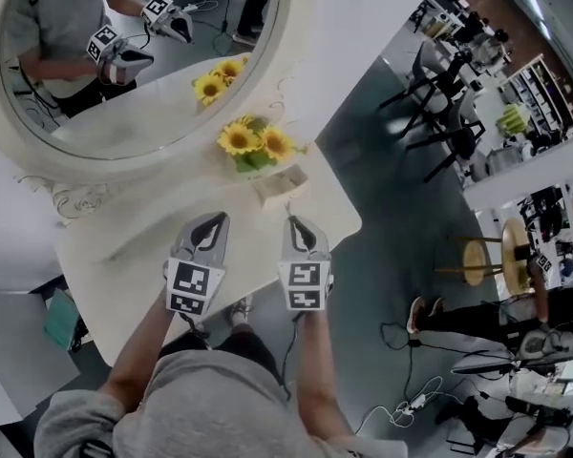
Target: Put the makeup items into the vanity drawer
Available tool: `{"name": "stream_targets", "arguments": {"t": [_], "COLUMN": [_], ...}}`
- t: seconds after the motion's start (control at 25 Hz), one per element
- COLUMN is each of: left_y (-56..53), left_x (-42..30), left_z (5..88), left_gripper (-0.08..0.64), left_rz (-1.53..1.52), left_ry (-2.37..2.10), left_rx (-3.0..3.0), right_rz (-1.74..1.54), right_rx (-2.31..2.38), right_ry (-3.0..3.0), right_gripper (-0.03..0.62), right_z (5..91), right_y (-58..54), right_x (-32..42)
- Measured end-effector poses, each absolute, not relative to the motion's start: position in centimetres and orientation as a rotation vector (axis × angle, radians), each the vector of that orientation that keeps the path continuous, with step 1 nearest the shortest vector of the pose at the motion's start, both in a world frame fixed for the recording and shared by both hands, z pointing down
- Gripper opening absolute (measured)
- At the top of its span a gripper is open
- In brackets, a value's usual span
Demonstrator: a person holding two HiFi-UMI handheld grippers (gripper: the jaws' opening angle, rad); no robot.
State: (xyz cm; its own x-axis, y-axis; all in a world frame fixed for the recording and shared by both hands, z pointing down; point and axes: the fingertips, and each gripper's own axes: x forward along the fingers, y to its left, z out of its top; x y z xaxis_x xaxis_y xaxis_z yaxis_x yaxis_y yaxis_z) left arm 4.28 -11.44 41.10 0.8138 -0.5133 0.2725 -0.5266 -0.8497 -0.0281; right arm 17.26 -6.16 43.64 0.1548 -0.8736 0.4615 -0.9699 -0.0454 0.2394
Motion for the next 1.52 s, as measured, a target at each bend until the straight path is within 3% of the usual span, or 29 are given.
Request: {"name": "stream_targets", "arguments": {"t": [0.56,1.52], "left_y": [-16.2,-18.1], "left_x": [10.0,9.1], "left_z": [47.4,53.5], "left_gripper": [0.011,0.011], "left_rz": [0.562,0.65], "left_ry": [-0.954,-1.165], "left_rx": [2.791,2.565], "right_rz": [0.368,0.567], "right_rx": [1.745,1.447], "right_ry": [-1.837,-1.853], "right_gripper": [0.017,0.017], "right_z": [51.2,60.2], "right_y": [-13.4,-17.8], "right_x": [23.5,24.8]}}
